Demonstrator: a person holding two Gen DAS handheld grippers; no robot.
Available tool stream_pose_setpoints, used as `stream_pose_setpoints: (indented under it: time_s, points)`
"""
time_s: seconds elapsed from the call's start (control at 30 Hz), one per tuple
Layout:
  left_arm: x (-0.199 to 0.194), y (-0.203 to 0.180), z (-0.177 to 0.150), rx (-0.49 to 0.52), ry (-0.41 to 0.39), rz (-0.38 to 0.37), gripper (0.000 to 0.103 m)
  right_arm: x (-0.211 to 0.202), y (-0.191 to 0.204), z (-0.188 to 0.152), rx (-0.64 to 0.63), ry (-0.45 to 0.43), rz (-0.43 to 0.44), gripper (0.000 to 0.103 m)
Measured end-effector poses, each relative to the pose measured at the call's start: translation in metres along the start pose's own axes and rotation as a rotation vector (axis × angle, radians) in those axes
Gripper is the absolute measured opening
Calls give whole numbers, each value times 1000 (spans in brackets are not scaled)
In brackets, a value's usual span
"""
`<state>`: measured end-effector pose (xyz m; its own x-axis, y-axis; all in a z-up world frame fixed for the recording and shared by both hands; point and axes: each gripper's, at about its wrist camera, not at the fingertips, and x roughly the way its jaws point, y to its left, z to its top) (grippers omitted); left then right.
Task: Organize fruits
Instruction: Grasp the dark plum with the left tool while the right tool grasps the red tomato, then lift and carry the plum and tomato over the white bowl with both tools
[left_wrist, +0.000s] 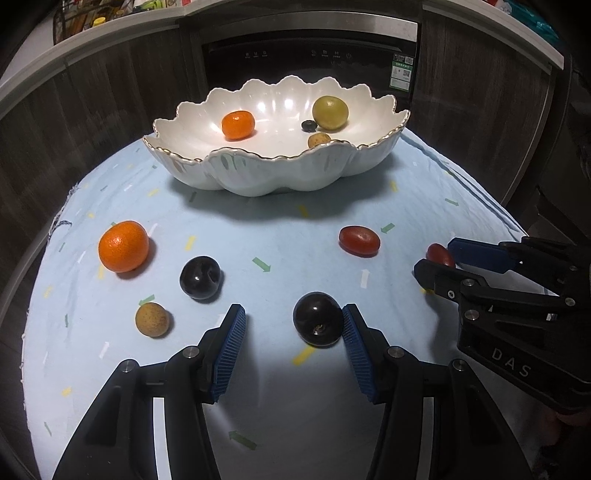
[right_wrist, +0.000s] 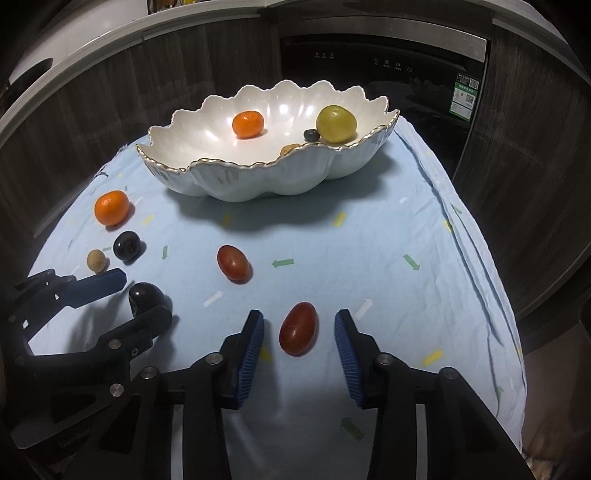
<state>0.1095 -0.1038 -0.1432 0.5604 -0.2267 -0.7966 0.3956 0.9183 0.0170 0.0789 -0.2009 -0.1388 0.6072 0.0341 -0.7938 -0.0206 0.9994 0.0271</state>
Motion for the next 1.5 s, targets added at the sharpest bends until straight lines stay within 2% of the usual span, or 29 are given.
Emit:
stream_pose_setpoints:
  time_s: [0.17, 0.33, 0.93, 1.5]
  points:
    - [1, -3, 0, 1, 6, -18, 42, 0, 1, 0, -1, 0, -2, 33]
    - [0, -6, 0, 12, 1, -27, 29, 0, 0, 0, 2, 0, -1, 24]
    - [-12, 0, 6, -1, -30, 0, 28, -11, 4, 3, -17, -20, -1, 21]
    - [-37, 24, 34, -58, -101, 33, 28, -39, 9, 39, -8, -91, 0, 21]
